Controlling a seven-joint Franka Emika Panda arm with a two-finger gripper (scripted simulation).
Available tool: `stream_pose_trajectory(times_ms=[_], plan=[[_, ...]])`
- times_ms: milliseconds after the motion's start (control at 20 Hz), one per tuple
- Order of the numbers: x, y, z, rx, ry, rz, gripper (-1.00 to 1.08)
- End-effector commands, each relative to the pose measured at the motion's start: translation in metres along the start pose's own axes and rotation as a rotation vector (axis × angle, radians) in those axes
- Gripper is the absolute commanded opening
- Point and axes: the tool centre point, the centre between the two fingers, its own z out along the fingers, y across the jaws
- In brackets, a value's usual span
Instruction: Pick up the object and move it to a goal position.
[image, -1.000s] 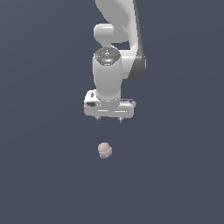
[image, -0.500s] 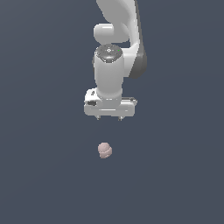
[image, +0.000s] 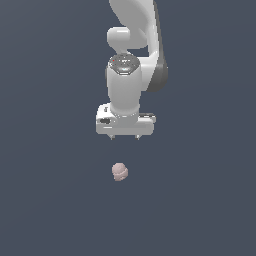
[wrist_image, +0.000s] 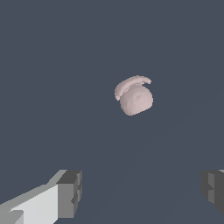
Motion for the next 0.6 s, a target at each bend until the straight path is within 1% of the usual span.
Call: stream_pose_trajectory(times_ms=[0,250,550], plan=[[0.005,0.001,0.005,-0.001,-0.002,-0.023,1.00],[0.021,0.004,0.019,-0.002,-0.006,-0.097,1.00],[0.047,0.011,0.048,0.002,-0.012,-0.227,1.00]])
